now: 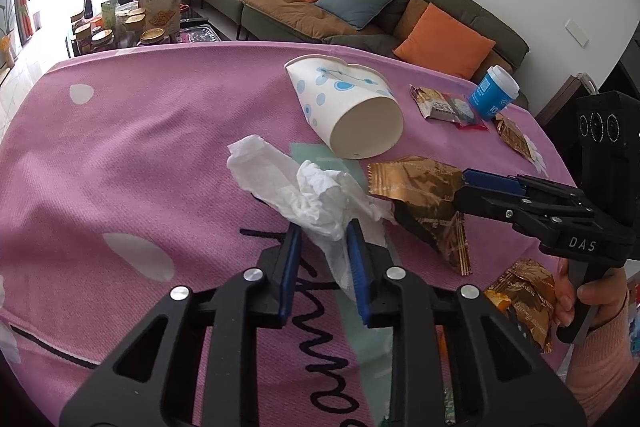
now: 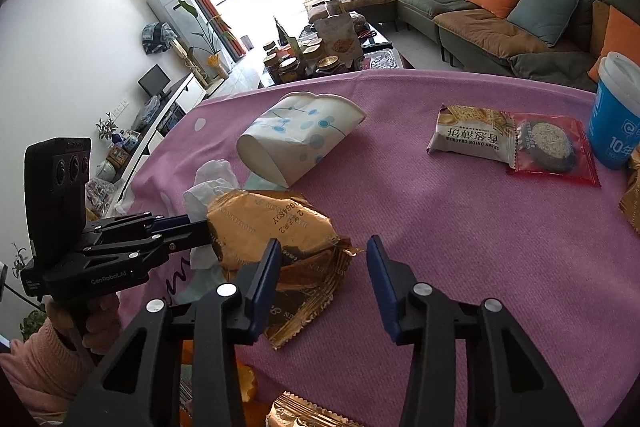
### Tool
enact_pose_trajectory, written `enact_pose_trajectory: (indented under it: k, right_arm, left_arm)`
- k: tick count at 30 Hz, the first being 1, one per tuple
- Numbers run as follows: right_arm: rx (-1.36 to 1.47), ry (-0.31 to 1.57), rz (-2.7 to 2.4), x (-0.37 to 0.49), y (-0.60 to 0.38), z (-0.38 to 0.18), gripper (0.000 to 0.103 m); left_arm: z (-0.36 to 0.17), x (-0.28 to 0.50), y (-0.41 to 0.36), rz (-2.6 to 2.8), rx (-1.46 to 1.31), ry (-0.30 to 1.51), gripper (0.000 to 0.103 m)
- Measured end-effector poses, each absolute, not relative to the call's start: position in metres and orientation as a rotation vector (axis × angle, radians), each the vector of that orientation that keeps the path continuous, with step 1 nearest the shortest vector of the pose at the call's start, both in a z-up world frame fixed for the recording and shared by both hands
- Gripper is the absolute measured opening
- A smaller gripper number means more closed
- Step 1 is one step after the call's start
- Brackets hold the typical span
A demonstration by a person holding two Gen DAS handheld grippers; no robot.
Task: Collect trash
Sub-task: 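Grasp a gold snack wrapper with the right gripper while the left gripper grasps a crumpled tissue, then lift the wrapper and tissue and carry both toward the teal basket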
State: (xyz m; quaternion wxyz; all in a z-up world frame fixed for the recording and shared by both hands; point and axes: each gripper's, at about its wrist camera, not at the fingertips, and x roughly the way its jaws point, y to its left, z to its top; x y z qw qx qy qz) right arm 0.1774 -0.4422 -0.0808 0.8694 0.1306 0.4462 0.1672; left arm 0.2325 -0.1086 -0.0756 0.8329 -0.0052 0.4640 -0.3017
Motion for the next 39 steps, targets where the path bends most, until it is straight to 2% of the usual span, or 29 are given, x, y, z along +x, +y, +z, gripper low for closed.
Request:
enact_pose_trajectory:
  k: [3, 5, 6, 11, 13, 14, 15, 17, 23, 26, 28, 33, 39]
  right_arm:
    - [0.255, 0.93, 0.357, 0.176, -0.437, -0.08, 0.02]
    - [0.246, 0.928, 0.365, 0.174, -0.436, -0.079, 0.016]
    - [0.238, 0.927, 0.367, 0.173, -0.434, -0.078, 0.008]
    - [0.218, 0.915, 0.394, 0.17, -0.43, -0.072, 0.007]
    - [0.217, 0.901, 0.385, 0.169, -0.431, -0.068, 0.01]
    - [0.212, 0.895, 0.382, 0.169, -0.431, -0.066, 0.015]
    - [0.206, 0.891, 0.383, 0.17, -0.43, -0.064, 0.028]
    - [0.198, 0.885, 0.385, 0.173, -0.429, -0.06, 0.049]
    - [0.17, 0.946, 0.445, 0.191, -0.414, -0.066, 0.062]
    - [0.145, 0.975, 0.464, 0.197, -0.406, -0.069, 0.062]
    - [0.122, 0.987, 0.468, 0.197, -0.401, -0.071, 0.06]
    - [0.085, 1.006, 0.473, 0.194, -0.392, -0.074, 0.023]
    - [0.04, 0.968, 0.484, 0.181, -0.381, -0.066, 0.017]
  left_arm:
    - [-0.076, 0.231, -0.11, -0.647, -0.013, 0.984, 0.015]
    - [-0.076, 0.229, -0.11, -0.647, -0.012, 0.979, 0.013]
    - [-0.076, 0.228, -0.109, -0.647, -0.012, 0.977, 0.011]
    - [-0.074, 0.224, -0.102, -0.638, -0.019, 0.964, 0.008]
    - [-0.073, 0.223, -0.096, -0.636, -0.026, 0.959, 0.007]
    - [-0.072, 0.221, -0.093, -0.636, -0.028, 0.953, 0.006]
    - [-0.071, 0.22, -0.091, -0.636, -0.029, 0.946, 0.006]
    - [-0.068, 0.218, -0.086, -0.624, -0.023, 0.934, 0.006]
    - [-0.061, 0.211, -0.066, -0.612, -0.031, 0.915, 0.006]
    - [-0.058, 0.207, -0.055, -0.599, -0.039, 0.903, 0.006]
    - [-0.057, 0.205, -0.047, -0.589, -0.046, 0.897, 0.006]
    - [-0.053, 0.198, -0.03, -0.573, -0.059, 0.884, 0.006]
    - [-0.047, 0.184, -0.015, -0.56, -0.054, 0.855, 0.006]
